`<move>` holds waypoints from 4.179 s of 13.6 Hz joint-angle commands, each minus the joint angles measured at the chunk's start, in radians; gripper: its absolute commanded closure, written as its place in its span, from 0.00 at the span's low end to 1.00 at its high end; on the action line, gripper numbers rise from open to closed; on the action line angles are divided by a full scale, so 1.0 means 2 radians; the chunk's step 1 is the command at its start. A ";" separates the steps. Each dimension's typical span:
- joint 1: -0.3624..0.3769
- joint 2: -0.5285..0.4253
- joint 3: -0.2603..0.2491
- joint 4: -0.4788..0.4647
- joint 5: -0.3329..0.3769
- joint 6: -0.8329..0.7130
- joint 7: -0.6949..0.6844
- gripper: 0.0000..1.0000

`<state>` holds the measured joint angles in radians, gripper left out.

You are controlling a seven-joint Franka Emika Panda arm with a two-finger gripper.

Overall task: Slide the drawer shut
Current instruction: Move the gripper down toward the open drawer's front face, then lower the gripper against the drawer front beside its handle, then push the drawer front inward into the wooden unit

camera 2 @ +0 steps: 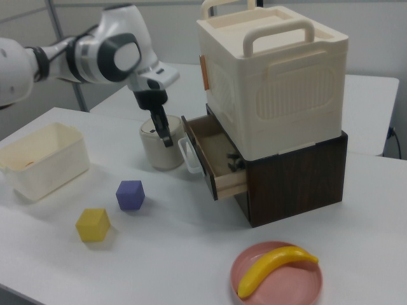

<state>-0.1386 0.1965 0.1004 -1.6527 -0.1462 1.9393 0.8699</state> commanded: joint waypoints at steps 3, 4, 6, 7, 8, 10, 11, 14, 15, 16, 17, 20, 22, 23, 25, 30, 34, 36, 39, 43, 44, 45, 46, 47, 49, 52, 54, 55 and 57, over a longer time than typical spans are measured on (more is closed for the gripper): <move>-0.018 0.021 -0.003 -0.007 -0.008 0.038 0.084 1.00; -0.018 0.022 -0.003 -0.009 -0.008 0.038 0.085 1.00; -0.018 0.022 -0.003 -0.012 -0.009 0.038 0.084 1.00; -0.018 0.022 -0.003 -0.013 -0.009 0.039 0.084 1.00; -0.018 0.022 -0.003 -0.013 -0.009 0.039 0.085 1.00; -0.017 0.021 -0.003 -0.017 -0.010 0.038 0.085 1.00; -0.014 0.021 -0.003 -0.018 -0.012 0.037 0.084 1.00; -0.009 0.021 0.000 -0.024 -0.029 0.037 0.084 1.00; -0.008 0.020 0.001 -0.026 -0.036 0.035 0.083 1.00; -0.006 0.020 0.003 -0.030 -0.041 0.036 0.083 1.00; -0.001 0.019 0.003 -0.030 -0.042 0.035 0.083 1.00; 0.002 0.018 0.003 -0.030 -0.043 0.035 0.083 1.00; 0.003 0.018 0.003 -0.030 -0.043 0.035 0.083 1.00; 0.007 0.018 0.003 -0.030 -0.043 0.035 0.083 1.00; 0.006 0.019 0.003 -0.030 -0.043 0.037 0.083 1.00; 0.002 0.021 0.000 -0.027 -0.043 0.040 0.084 1.00; -0.004 0.021 -0.003 -0.027 -0.043 0.054 0.084 1.00; -0.006 0.021 -0.003 -0.026 -0.044 0.055 0.084 1.00; -0.014 0.021 -0.003 -0.026 -0.043 0.063 0.084 1.00; -0.031 0.023 -0.003 -0.026 -0.043 0.079 0.084 1.00; -0.032 0.024 -0.003 -0.026 -0.043 0.080 0.084 1.00; -0.034 0.028 -0.003 -0.025 -0.043 0.080 0.084 1.00; -0.035 0.028 -0.003 -0.025 -0.044 0.081 0.084 1.00; -0.039 0.028 -0.003 -0.025 -0.043 0.085 0.084 1.00; -0.047 0.029 -0.003 -0.025 -0.043 0.092 0.083 1.00; -0.053 0.029 -0.003 -0.025 -0.043 0.098 0.084 1.00; -0.054 0.029 -0.003 -0.025 -0.043 0.098 0.083 1.00; -0.056 0.029 -0.003 -0.025 -0.043 0.099 0.083 1.00; -0.059 0.029 -0.003 -0.025 -0.043 0.104 0.083 1.00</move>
<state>-0.2454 0.2610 0.0980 -1.6884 -0.2182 2.1014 1.0149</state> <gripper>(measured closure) 0.991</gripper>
